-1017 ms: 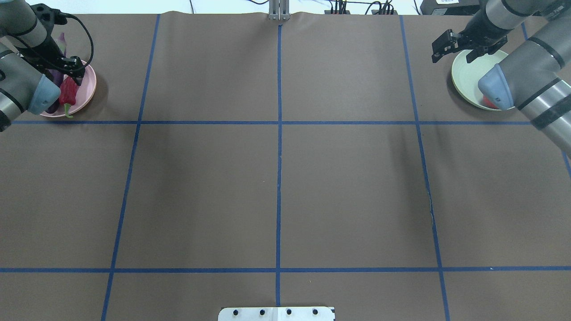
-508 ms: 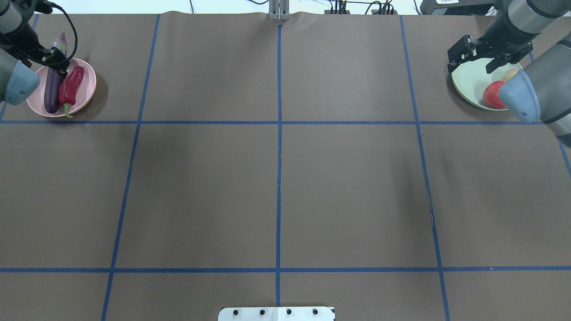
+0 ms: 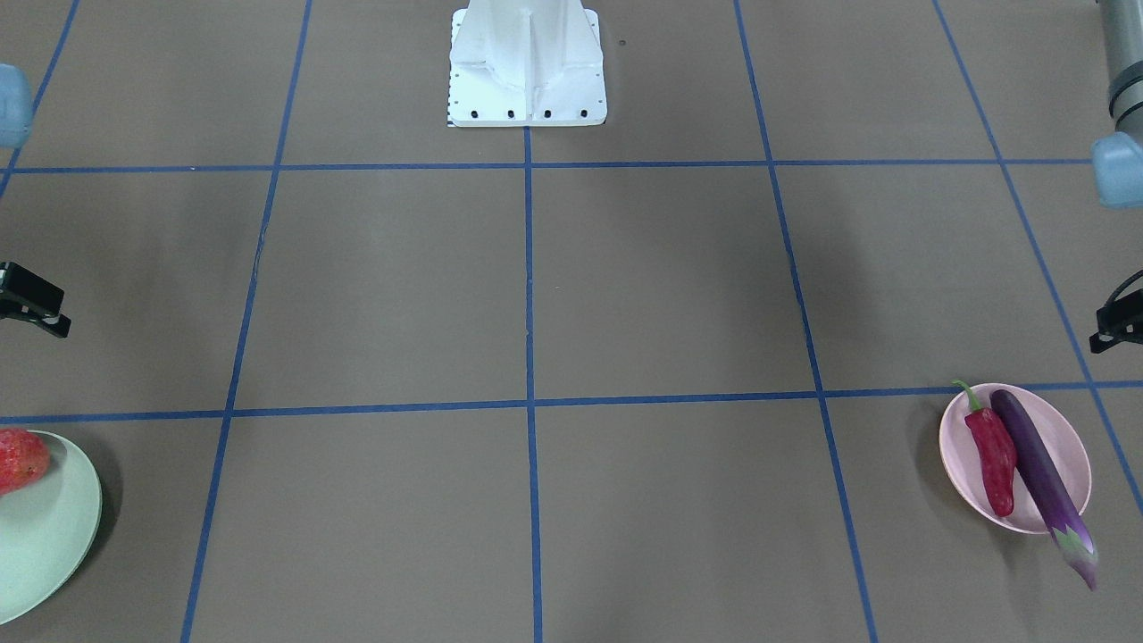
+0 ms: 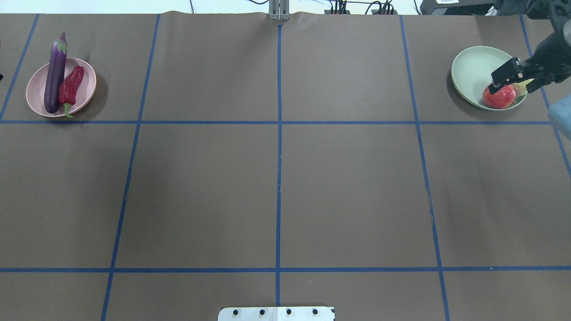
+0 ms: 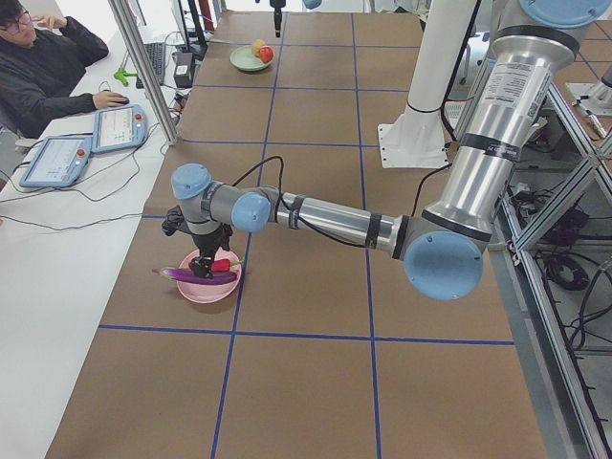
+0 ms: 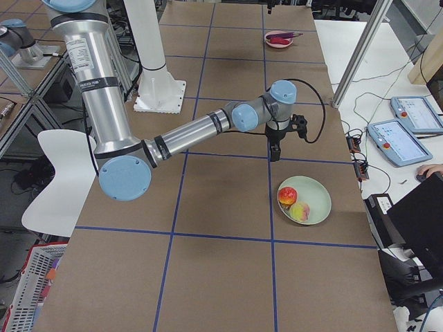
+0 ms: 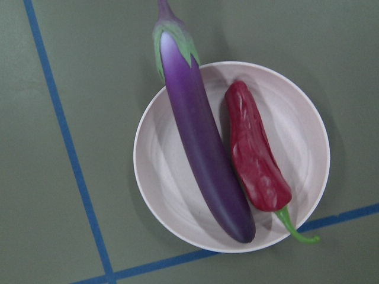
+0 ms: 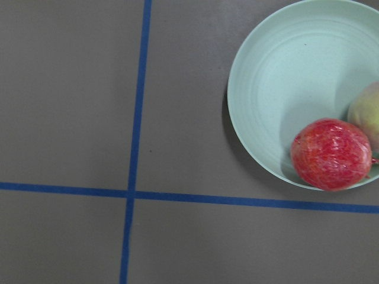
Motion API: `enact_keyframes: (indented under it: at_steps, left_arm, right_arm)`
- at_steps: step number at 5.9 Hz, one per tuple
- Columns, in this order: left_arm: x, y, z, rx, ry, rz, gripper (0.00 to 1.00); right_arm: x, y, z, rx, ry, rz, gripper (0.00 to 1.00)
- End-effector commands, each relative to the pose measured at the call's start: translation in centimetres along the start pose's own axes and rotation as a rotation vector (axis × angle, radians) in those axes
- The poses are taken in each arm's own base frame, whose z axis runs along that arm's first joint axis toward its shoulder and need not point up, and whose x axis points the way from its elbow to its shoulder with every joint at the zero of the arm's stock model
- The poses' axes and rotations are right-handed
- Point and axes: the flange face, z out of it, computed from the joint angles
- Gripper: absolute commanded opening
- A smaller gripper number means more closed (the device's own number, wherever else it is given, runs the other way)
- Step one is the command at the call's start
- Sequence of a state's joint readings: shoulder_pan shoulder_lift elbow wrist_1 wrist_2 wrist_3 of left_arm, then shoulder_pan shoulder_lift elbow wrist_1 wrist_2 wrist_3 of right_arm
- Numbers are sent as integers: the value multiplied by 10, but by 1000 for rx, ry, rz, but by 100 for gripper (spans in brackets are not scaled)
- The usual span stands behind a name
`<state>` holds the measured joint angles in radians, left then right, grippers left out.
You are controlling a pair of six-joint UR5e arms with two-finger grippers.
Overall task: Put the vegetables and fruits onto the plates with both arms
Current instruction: 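Open both grippers to release the chili and pomegranate, then withdraw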
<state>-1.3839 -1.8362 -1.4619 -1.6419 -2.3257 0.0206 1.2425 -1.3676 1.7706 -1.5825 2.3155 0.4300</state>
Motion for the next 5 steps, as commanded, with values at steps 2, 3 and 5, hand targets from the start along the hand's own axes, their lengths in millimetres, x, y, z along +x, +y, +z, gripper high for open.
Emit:
enact_keyframes:
  at_steps: [2, 3, 5]
  left_arm:
    - [-43, 68, 25, -45, 23, -64, 100]
    - [-47, 68, 20, -38, 21, -81, 100]
    - [-63, 72, 2, -17, 10, -119, 100]
  right_arm:
    - [68, 35, 13, -33, 26, 28, 100]
    - [76, 35, 26, -50, 65, 50, 100]
    - [97, 43, 26, -50, 81, 63, 100]
